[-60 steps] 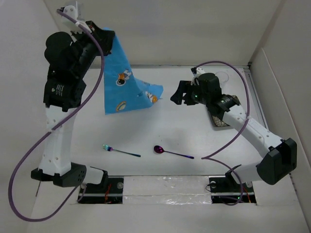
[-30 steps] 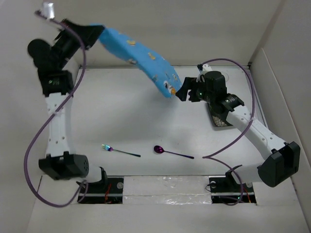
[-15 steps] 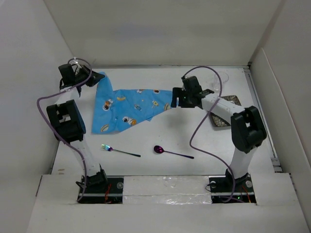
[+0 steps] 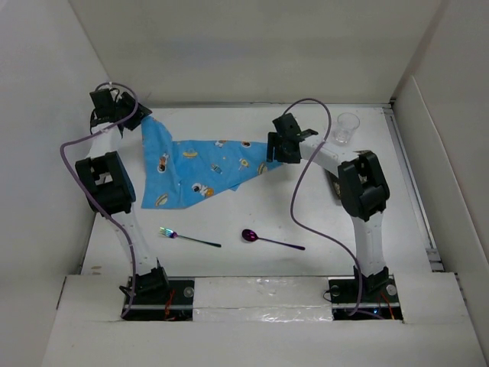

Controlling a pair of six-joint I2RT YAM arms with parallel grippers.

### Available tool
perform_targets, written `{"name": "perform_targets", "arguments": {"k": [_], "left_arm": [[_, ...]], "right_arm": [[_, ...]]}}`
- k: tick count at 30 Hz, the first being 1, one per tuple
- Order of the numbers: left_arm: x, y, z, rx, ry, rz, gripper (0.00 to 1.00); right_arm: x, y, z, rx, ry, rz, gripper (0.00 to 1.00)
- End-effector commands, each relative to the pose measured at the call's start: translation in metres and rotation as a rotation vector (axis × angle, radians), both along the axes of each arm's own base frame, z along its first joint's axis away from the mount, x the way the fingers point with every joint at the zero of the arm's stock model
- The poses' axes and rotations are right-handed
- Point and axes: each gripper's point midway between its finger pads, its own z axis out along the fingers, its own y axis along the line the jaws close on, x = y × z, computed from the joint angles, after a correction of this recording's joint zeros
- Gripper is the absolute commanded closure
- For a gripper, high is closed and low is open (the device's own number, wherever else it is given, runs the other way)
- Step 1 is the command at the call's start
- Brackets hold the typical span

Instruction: Set the dinner table for one person

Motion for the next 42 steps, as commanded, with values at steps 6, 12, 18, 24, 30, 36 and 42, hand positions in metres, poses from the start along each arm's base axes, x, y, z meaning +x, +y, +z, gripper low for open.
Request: {"name": "perform_targets", "arguments": {"k": [6,12,18,24,30,36,42], "left_arm": [[-0.032,0.041,0.032,0.266,0.083,0.21,0.16],[-0.099,0.02,0.063,0.398,0.041,0.316,0.01],[-0.17,-0.008,0.031,0.352,0.09,0.267,0.63],[-0.242,0.006,-0.035,0.332,0.379,0.327,0.91],[-0.3,0.005,-0.08,0.35,0.575,0.368,0.46],[-0.307,-0.008,-0.106,0.267,0.698,0.347,0.41],[-0.32,-0.011,-0.127,0.242,0.82,0.355,0.58]], "right_arm": [[0.012,0.005,-0.003,0.02,0.026,-0.046,0.4],[0.015,-0.016,-0.007,0.02,0.016,-0.097,0.37],[0.011,-0.011,-0.027,0.047,0.079,-0.06,0.45],[0.011,-0.005,-0.029,0.075,0.077,-0.038,0.73],[0.016,-0.002,-0.021,0.127,0.041,-0.033,1.0],[0.024,-0.007,0.012,0.207,-0.05,-0.079,1.0],[0.017,-0.003,0.041,0.305,-0.106,-0.066,1.0]]}}
